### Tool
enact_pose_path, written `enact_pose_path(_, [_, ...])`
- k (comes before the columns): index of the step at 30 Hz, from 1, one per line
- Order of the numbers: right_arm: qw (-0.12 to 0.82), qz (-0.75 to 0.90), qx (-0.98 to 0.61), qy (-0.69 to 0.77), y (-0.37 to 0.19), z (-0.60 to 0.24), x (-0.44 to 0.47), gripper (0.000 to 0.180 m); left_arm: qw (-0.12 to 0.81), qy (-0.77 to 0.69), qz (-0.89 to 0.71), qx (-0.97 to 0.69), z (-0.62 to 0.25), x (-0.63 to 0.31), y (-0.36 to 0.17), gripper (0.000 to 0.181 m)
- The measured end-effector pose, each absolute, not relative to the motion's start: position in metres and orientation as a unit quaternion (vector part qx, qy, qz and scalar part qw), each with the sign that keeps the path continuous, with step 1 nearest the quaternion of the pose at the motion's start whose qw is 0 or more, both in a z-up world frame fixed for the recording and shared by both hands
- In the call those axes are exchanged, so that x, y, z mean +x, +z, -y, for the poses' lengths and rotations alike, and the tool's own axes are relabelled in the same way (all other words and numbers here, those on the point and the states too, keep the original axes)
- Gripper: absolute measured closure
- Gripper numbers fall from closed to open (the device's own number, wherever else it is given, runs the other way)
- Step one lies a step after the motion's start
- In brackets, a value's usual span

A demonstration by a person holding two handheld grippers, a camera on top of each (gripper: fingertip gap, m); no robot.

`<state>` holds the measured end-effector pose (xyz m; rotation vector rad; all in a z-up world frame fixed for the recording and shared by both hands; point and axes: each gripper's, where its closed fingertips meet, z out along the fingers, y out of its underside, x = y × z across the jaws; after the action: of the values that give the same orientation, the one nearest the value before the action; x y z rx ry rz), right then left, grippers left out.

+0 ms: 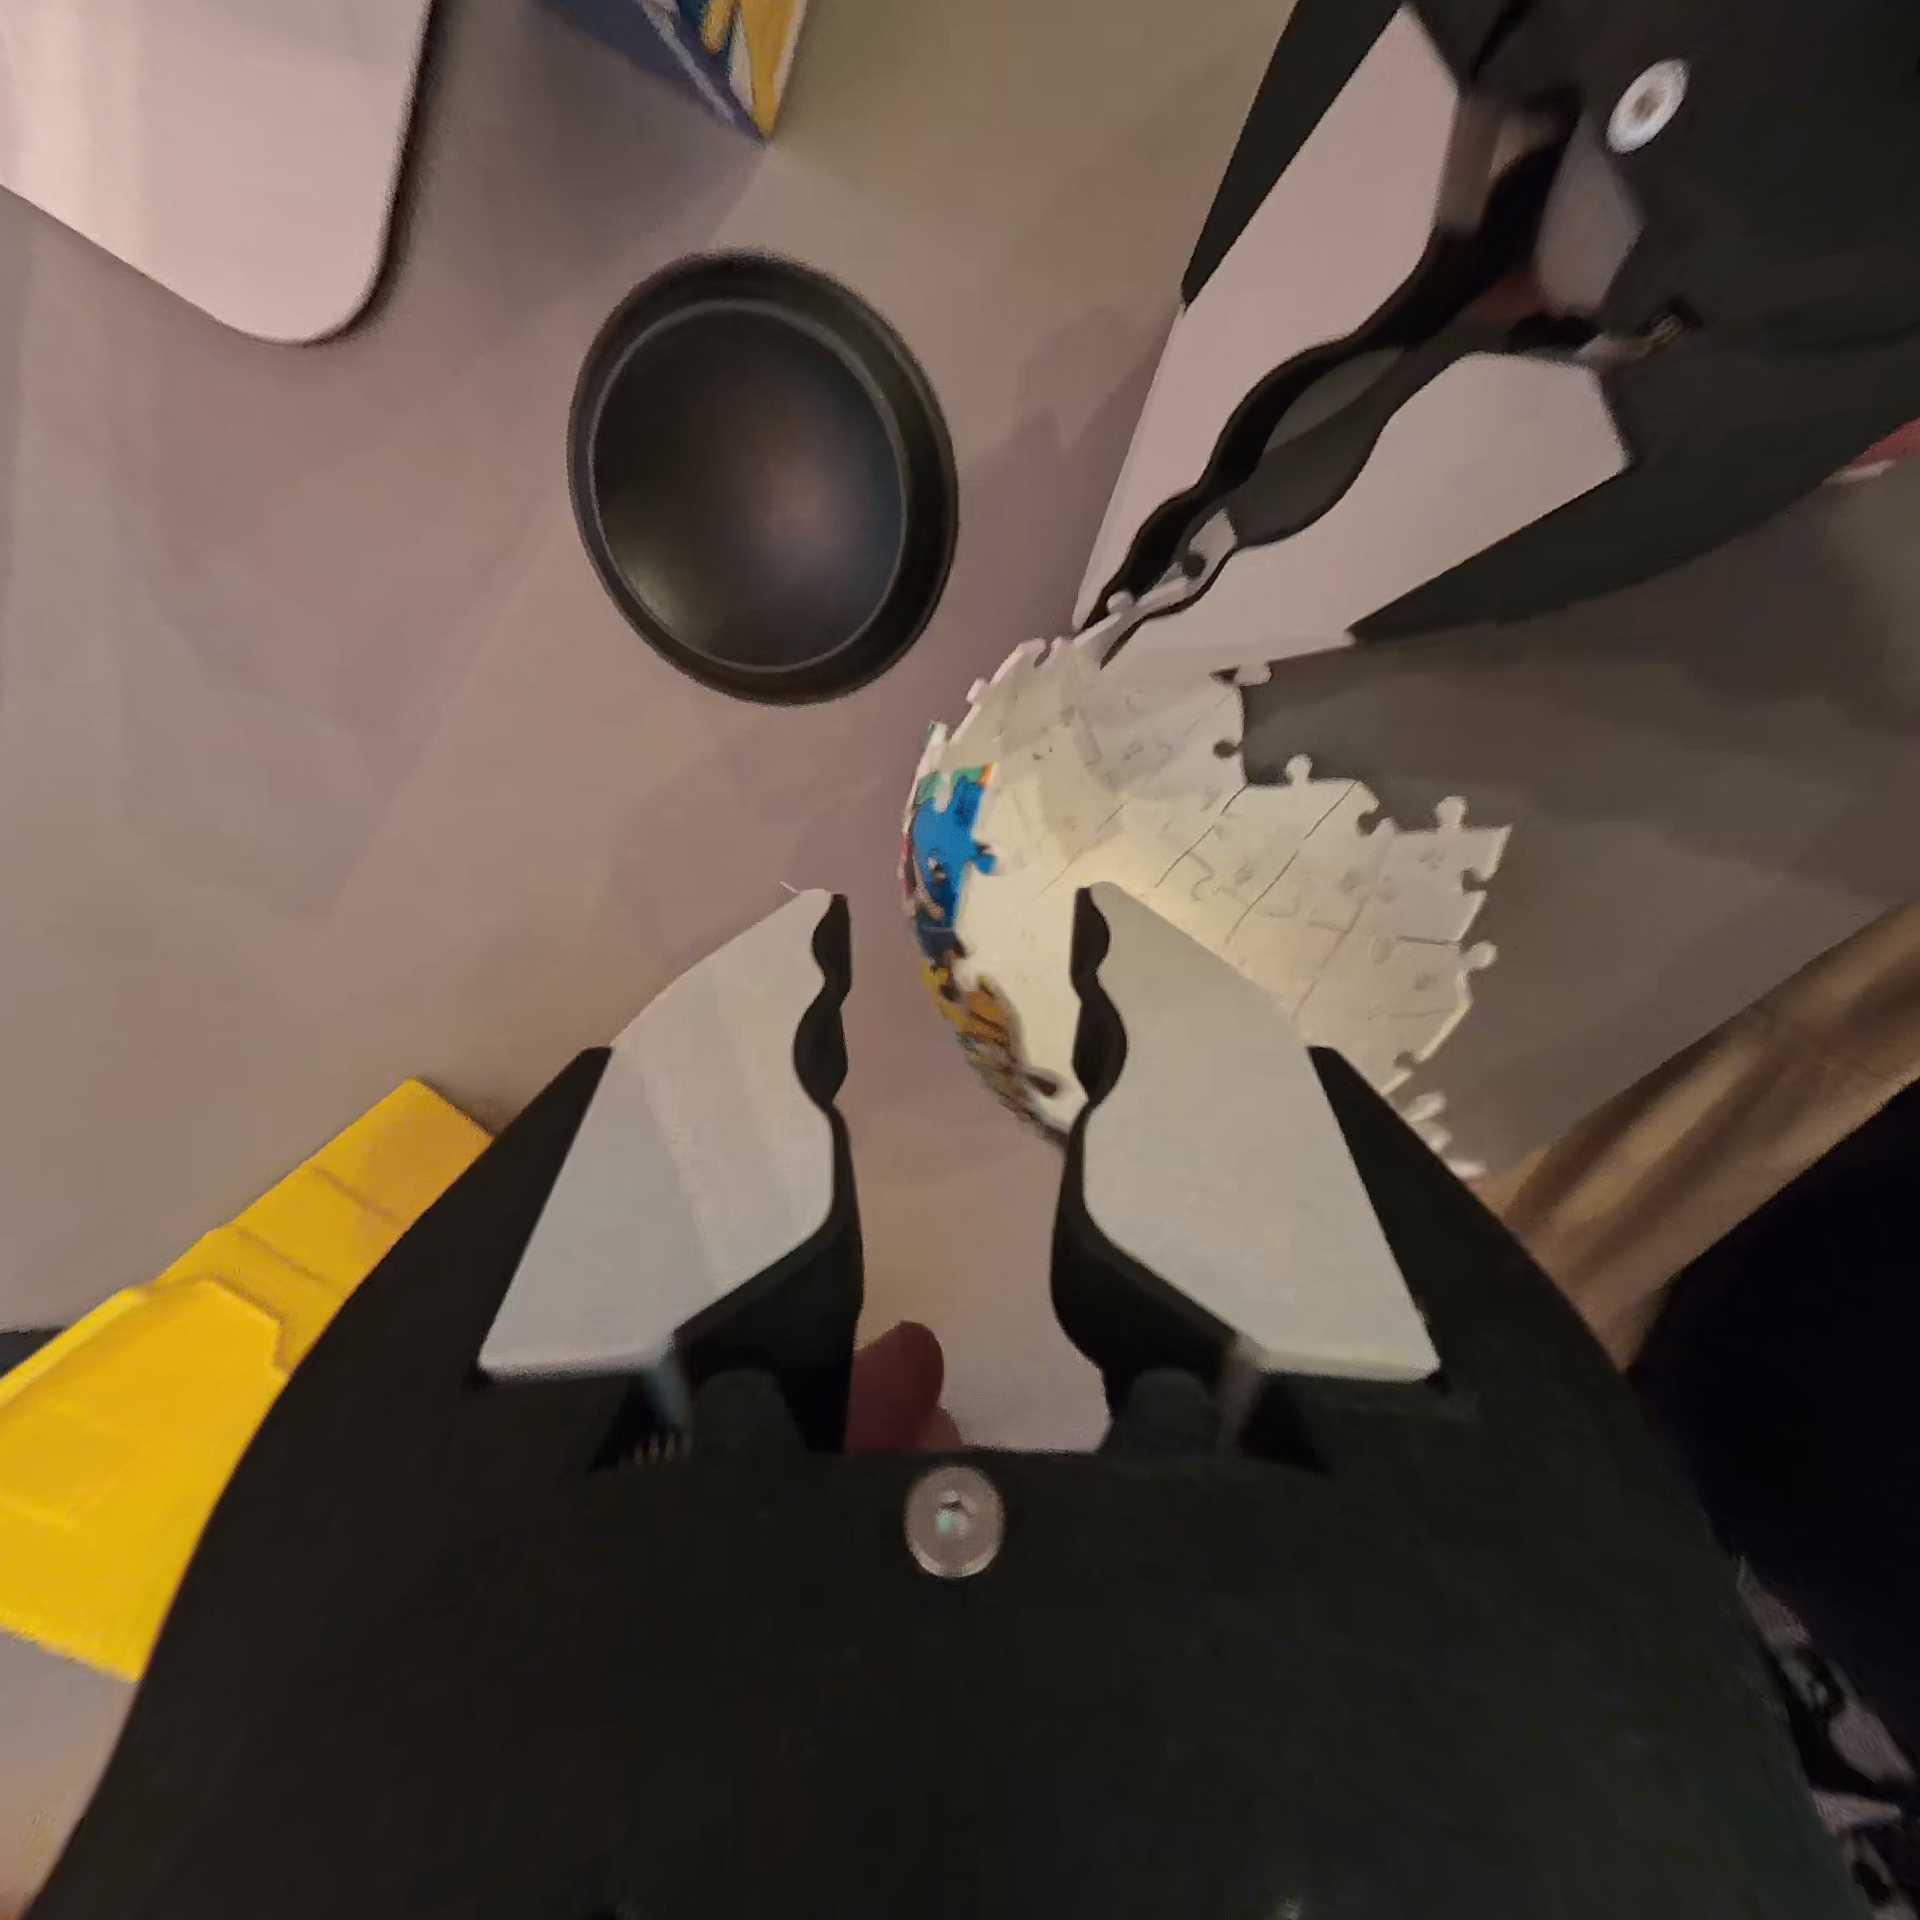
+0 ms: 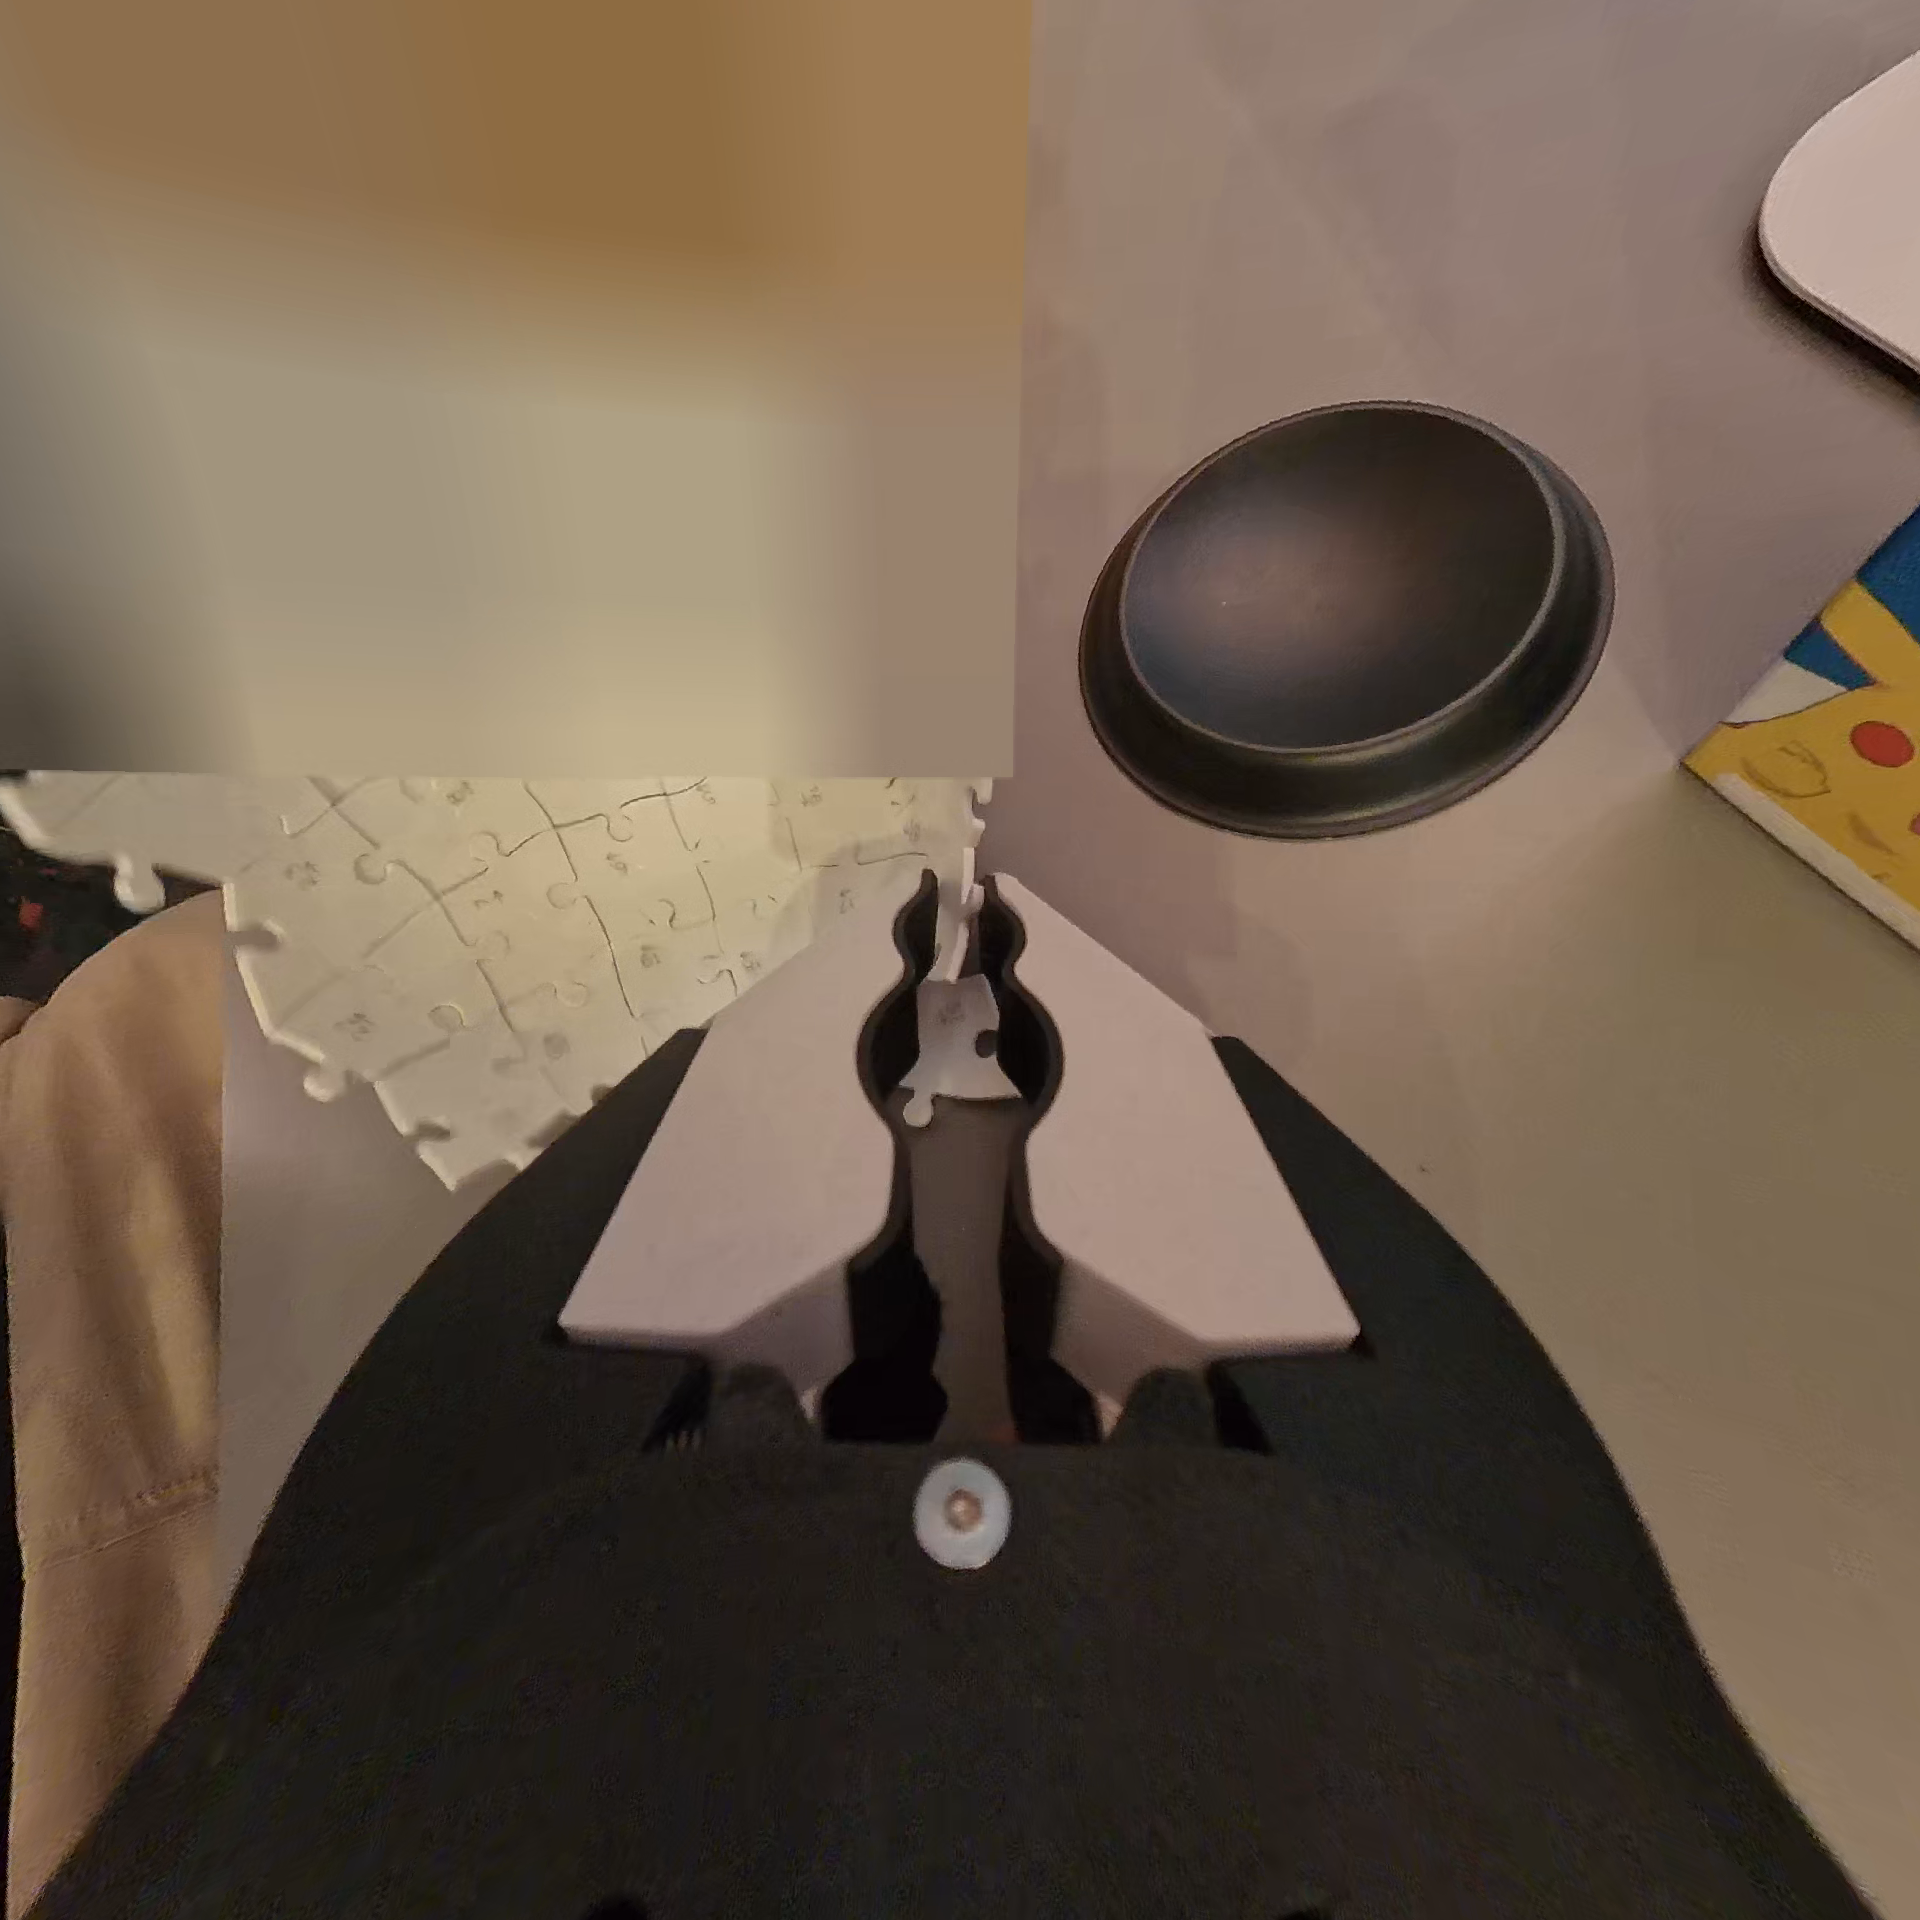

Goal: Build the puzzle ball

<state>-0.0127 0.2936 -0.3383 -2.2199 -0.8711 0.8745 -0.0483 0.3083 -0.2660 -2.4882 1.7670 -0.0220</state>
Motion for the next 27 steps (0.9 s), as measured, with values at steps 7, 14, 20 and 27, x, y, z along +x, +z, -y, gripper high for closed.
enact_pose_path(7, [0.296,0.326,-0.836,0.327,-0.339,-0.294,-0.012,0.174,0.129,-0.191,-0.491,-0.840,-0.304,-0.049,-0.239,0.130])
enact_pose_path(14, [0.296,0.325,-0.839,0.319,-0.341,-0.295,-0.013,0.173,0.239,-0.243,-0.419,-0.842,-0.273,-0.058,-0.220,0.105])
enact_pose_path(20, [0.299,0.322,-0.842,0.311,-0.341,-0.295,-0.018,0.173,0.310,-0.157,-0.374,-0.860,-0.256,-0.060,-0.252,0.088])
enact_pose_path(27, [0.305,0.330,-0.840,0.306,-0.341,-0.294,-0.019,0.172,0.372,-0.064,-0.345,-0.859,-0.274,-0.073,-0.264,0.109])
